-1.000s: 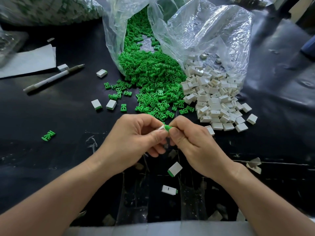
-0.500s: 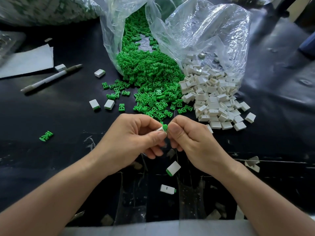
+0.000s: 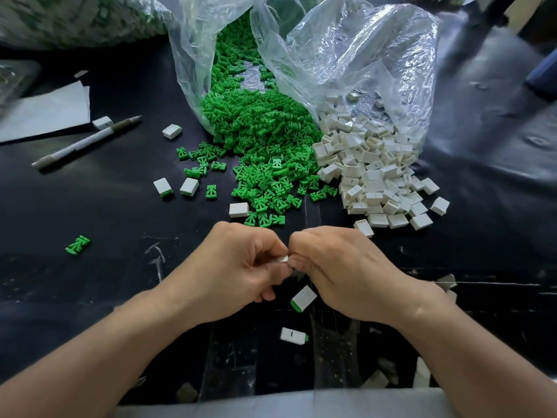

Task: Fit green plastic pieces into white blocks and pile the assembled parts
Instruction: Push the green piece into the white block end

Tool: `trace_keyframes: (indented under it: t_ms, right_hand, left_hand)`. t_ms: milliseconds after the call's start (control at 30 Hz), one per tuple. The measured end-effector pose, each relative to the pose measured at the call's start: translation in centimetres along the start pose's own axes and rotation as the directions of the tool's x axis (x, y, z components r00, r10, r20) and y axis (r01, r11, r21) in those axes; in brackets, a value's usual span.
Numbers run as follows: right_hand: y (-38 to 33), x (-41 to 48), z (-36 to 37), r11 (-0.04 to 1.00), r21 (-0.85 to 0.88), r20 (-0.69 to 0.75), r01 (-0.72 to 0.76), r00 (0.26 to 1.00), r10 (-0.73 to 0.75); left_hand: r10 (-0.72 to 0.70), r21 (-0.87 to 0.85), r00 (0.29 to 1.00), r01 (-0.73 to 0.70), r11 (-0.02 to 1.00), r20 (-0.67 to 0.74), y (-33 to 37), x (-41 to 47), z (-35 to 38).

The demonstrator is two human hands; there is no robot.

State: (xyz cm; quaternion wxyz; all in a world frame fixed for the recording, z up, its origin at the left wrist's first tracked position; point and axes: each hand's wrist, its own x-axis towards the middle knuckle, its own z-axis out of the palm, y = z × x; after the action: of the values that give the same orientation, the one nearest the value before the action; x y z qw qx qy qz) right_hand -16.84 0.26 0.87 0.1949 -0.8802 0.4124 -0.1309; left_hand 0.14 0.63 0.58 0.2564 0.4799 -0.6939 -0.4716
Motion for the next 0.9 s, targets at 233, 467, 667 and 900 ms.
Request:
trace_keyframes:
  t_ms: [233, 467, 667, 900]
  right_hand:
    - [0.0, 0.2, -0.1, 0.787, 0.610, -0.179, -0.088, 0.953, 0.245]
    - [-0.3, 0.7, 0.1, 0.188, 0.931, 0.259, -0.313, 0.929, 0.262]
    - [-0.7, 0.8, 0.0, 0.009, 0.926, 0.370, -0.377, 0.913, 0.173]
    - [-1.0, 0.5, 0.5, 0.221, 0.902, 0.301, -0.370, 0.908, 0.291]
  left_hand:
    - [0.044, -0.397, 0.996, -0.073, 0.915, -0.082, 1.0, 0.6, -0.3]
    - [0.046, -0.385, 0.981, -0.118, 0.915, -0.190, 0.8, 0.6, 0.0]
    - [0.080, -0.517, 0.992, -0.121, 0.847, -0.100, 1.1, 0.5, 0.4]
    - [0.114, -0.527, 0.985, -0.168, 0.833, -0.133, 0.7, 0.7, 0.6]
